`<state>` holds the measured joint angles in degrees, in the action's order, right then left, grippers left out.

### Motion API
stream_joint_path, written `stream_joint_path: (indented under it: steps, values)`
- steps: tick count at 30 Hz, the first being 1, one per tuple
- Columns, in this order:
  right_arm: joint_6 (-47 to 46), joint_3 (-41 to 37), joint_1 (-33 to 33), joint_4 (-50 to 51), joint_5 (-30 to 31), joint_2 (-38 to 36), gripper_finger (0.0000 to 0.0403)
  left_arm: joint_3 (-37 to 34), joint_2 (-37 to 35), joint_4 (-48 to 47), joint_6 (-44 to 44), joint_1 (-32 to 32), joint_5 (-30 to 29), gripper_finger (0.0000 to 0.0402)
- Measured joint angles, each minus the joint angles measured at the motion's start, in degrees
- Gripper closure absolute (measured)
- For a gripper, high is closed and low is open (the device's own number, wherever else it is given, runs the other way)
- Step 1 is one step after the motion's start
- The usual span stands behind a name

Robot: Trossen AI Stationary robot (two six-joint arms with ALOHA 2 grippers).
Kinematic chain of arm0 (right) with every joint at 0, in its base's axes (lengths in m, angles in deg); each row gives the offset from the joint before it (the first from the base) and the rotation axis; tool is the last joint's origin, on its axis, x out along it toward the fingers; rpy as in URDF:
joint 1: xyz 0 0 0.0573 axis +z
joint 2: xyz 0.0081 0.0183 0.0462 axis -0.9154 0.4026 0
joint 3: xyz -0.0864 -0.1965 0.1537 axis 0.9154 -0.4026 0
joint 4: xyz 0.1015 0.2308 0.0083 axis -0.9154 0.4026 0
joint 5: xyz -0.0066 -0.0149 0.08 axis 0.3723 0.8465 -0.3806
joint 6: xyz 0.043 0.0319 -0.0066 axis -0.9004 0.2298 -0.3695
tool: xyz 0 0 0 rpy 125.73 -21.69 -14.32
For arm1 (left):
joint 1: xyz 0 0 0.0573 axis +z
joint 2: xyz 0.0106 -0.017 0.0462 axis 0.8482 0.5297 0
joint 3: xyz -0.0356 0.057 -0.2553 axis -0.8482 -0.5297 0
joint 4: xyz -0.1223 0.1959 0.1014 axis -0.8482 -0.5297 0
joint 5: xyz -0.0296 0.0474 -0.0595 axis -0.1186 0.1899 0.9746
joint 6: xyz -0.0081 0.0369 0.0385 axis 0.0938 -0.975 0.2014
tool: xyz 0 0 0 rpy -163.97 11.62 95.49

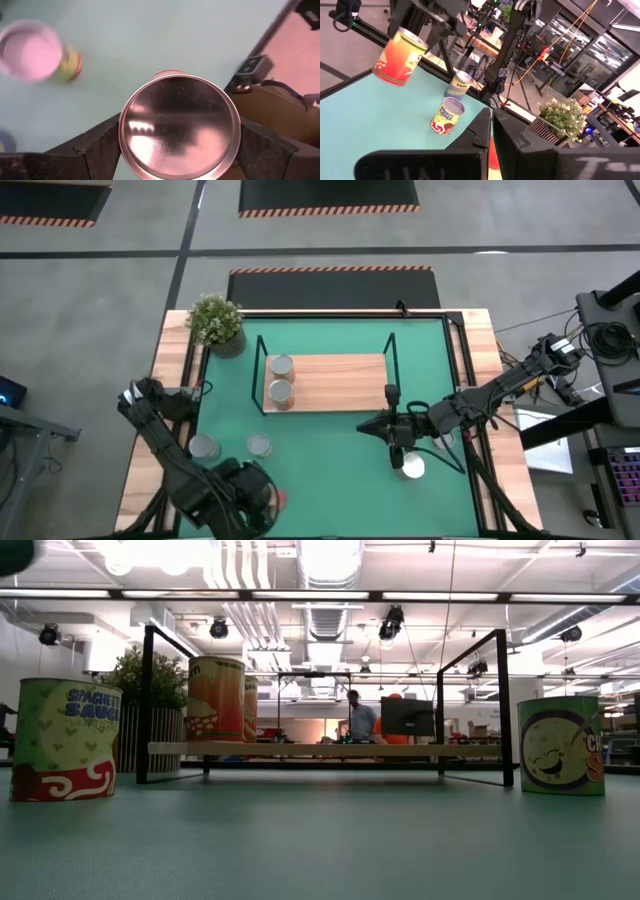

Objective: Pick and place cans onto a shelf
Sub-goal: Put the bottom canned corn on the shelf

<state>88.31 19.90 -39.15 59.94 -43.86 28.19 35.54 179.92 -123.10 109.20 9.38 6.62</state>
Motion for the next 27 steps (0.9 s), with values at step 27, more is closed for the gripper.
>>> stream_joint_path:
  steps: [27]
  values:
    - [-12.0,-0.7,0.5,16.5,-5.0,-12.0,0.0394,26.8,11.7,-15.6,-69.2,28.8,-3.3,0.0095]
